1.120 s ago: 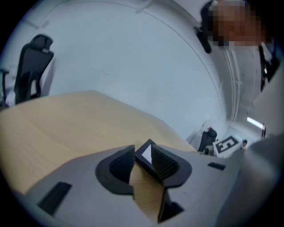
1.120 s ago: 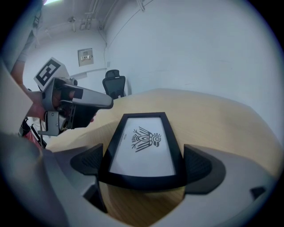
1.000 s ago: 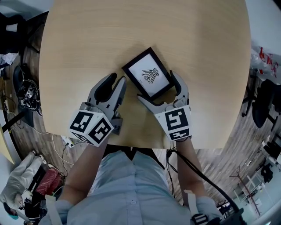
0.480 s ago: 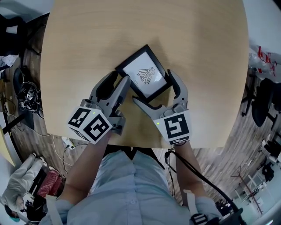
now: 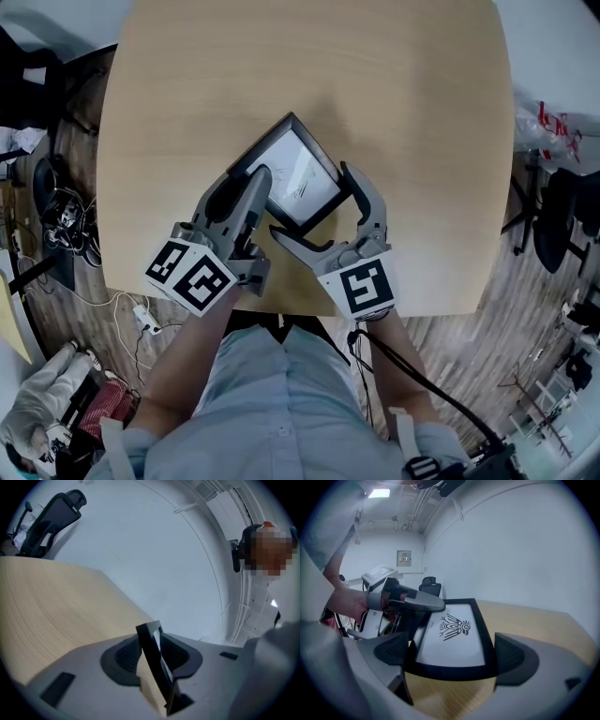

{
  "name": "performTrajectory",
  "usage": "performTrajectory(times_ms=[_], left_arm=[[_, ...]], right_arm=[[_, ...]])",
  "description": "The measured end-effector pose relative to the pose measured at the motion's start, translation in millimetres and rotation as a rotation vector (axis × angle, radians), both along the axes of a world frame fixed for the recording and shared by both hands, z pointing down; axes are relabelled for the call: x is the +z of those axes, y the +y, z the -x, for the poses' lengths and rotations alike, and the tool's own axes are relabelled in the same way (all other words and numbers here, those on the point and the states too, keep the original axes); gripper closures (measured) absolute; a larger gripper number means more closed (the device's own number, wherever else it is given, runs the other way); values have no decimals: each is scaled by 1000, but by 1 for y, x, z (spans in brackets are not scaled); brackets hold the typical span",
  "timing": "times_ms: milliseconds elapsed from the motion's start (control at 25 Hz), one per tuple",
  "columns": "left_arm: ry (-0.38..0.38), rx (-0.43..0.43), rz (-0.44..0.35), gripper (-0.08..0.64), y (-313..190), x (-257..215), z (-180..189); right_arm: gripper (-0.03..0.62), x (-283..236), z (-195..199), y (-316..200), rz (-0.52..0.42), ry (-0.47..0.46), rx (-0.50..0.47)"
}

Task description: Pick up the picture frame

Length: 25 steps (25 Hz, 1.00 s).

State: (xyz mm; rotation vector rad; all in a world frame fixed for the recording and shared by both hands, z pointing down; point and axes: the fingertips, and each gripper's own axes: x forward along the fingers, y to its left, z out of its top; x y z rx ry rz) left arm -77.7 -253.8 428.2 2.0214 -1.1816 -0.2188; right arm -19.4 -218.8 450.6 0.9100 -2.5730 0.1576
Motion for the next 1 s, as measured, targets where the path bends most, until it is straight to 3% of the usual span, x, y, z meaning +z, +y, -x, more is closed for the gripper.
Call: performTrajectory(times_ms=[400,720,1000], left_arm=[[27,-6,-92,474,13,-39,-12],[10,69,-221,503,32,-81,-36],[-21,115,-275,506,34,-109,-44]], right_arm=[[23,-23,-8,11,-72,-8,17],[23,-44,-17,20,-133,-91,57],[23,-65,-18,21,-116,-246,120]])
